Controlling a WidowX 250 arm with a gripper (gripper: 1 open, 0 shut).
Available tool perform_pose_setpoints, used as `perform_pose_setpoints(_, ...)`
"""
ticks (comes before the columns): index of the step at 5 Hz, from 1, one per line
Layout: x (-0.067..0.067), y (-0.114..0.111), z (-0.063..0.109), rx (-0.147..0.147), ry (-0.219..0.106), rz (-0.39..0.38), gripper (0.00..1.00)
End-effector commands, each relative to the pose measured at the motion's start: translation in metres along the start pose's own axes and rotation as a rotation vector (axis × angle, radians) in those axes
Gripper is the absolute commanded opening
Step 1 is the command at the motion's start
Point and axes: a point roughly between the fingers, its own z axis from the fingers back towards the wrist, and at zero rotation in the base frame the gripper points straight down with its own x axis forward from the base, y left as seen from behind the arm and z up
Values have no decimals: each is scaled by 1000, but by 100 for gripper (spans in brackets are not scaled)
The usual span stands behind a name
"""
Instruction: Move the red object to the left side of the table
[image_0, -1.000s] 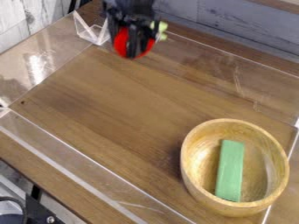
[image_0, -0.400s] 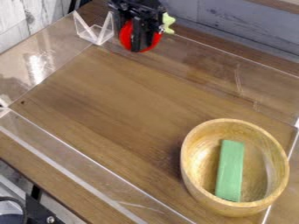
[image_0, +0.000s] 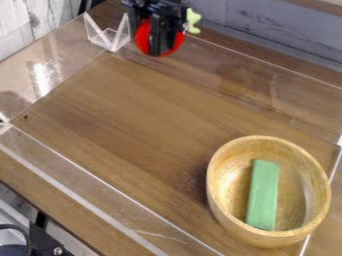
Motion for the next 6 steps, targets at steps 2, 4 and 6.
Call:
perform_pose_setpoints(2, 3, 5, 13, -5, -53, 1, 0)
perform_pose_setpoints(4, -7, -27, 14, -32, -51, -51, 0)
perform_pose_setpoints(6, -2, -32, 13, -55, -46, -52, 0)
